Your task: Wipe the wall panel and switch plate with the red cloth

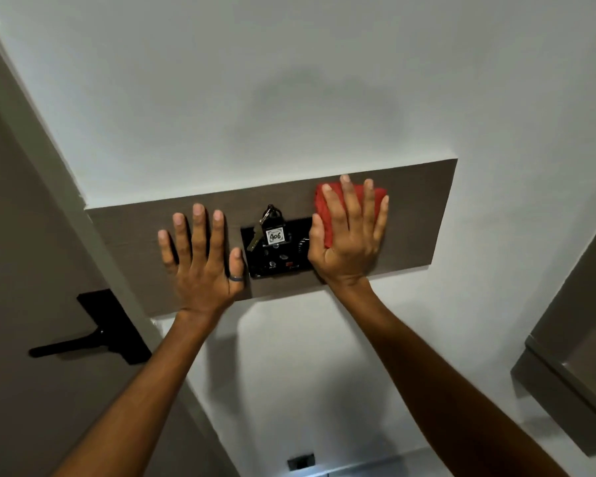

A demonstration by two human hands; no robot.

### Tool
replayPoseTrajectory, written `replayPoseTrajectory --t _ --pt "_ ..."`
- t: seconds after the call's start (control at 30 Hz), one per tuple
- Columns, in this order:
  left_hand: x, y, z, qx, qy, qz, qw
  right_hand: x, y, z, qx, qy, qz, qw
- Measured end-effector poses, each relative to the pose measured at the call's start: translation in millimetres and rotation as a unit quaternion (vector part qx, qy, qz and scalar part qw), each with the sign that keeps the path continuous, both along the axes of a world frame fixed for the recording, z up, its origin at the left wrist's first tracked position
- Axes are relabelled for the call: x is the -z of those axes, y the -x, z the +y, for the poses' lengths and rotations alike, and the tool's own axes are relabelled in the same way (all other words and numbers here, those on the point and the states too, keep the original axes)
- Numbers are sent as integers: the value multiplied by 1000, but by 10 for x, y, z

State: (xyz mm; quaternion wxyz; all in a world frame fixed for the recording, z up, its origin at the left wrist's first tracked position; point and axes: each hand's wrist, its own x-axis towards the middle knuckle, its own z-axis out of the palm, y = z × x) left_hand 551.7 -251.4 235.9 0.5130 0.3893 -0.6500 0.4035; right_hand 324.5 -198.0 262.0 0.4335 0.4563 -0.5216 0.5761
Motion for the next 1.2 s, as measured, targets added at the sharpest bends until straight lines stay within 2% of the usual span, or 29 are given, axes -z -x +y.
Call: replayPoseTrajectory --t 0.07,0.2,0.37,0.43,0.67,0.83,0.97,1.07,1.2 --pt "37 -6 18 4 0 1 1000 155 -191 57 -39 -13 -2 999" --pt "36 -11 48 7 -4 1 1000 535 -243 250 -45 -54 107 992" --pt "-32 -2 74 7 10 4 1000 128 -191 50 -36 -11 102 994" --pt "-9 -7 57 13 -1 7 1000 197 -194 25 -48 -14 96 994" --pt "7 -16 50 3 -3 -2 1000 828 172 309 -7 -49 233 971" --pt "2 -10 59 9 -3 6 1000 739 -61 512 -129 -70 91 985" --pt "-19 -10 84 16 -9 11 1000 607 -589 358 -133 -35 170 976" --pt "3 -8 96 16 -7 14 1000 535 -692 152 -46 -17 200 978" --pt "-32 7 57 13 -2 12 1000 553 -1023 -18 -45 12 41 998"
